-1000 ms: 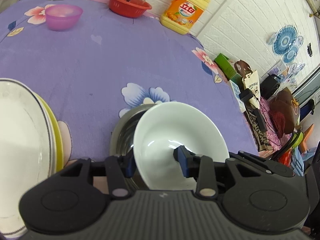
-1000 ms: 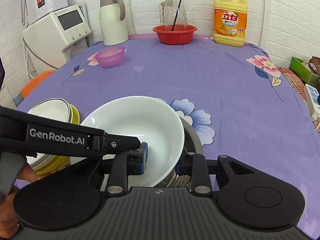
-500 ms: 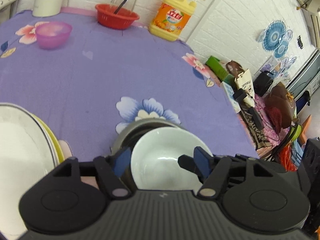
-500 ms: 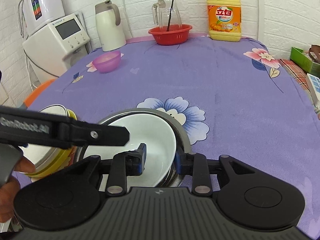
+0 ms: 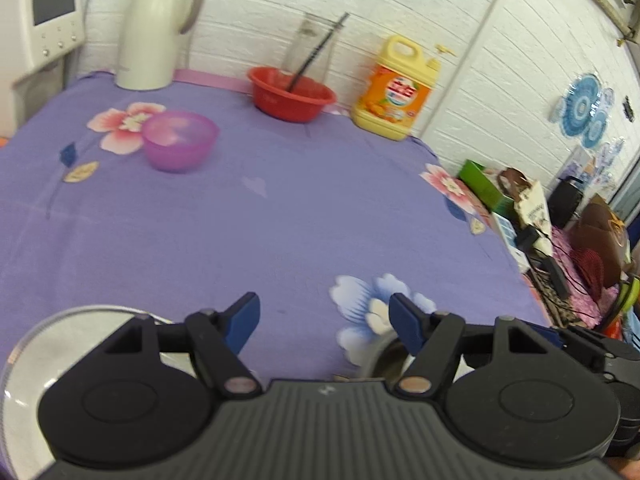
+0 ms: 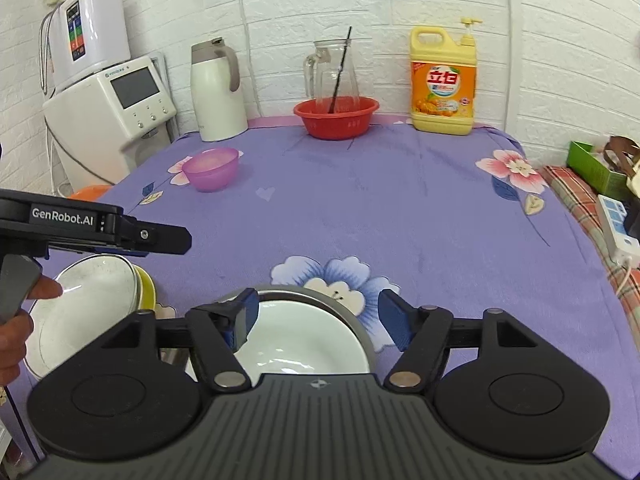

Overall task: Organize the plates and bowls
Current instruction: 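Open both grippers and withdraw from the white bowl, then move both grippers to the pink plastic bowl rim and close them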

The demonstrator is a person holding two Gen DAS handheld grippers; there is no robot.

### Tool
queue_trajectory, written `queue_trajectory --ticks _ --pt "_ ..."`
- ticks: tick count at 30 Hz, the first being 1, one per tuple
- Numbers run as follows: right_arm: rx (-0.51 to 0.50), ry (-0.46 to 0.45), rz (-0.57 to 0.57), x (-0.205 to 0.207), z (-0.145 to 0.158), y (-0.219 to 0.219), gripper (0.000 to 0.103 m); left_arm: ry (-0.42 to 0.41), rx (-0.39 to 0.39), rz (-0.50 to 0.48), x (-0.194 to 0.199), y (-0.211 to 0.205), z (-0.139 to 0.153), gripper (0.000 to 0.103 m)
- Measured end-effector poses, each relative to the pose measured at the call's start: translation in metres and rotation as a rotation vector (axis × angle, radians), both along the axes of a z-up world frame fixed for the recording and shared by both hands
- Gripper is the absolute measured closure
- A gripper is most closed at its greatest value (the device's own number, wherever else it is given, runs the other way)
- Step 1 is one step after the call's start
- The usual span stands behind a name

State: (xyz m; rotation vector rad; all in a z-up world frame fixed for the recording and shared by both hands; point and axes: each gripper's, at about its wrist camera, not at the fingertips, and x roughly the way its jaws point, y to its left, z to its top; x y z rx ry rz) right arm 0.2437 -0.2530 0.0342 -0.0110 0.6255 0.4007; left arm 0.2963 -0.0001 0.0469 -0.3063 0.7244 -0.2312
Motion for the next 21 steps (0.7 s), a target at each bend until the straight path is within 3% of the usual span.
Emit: queue_trajectory --ticks 13,17,19,21 --pt "0.051 0.075 0.139 0.074 0.019 0.083 0.000 -0.007 0.025 0.148 0.039 0.087 0.002 0.032" --pt "0.075 0.127 0.073 0.109 0.022 0.108 0.000 0.006 0.044 0.167 0.058 0.107 -0.004 0.031" --pt "0.026 0.161 0.024 0.127 0.019 0.123 0.000 0.017 0.052 0.175 0.069 0.117 -0.010 0.031" --pt "0.000 0.181 0.045 0.142 0.012 0.135 0.000 0.034 0.044 0.193 0.083 0.130 -0.016 0.031"
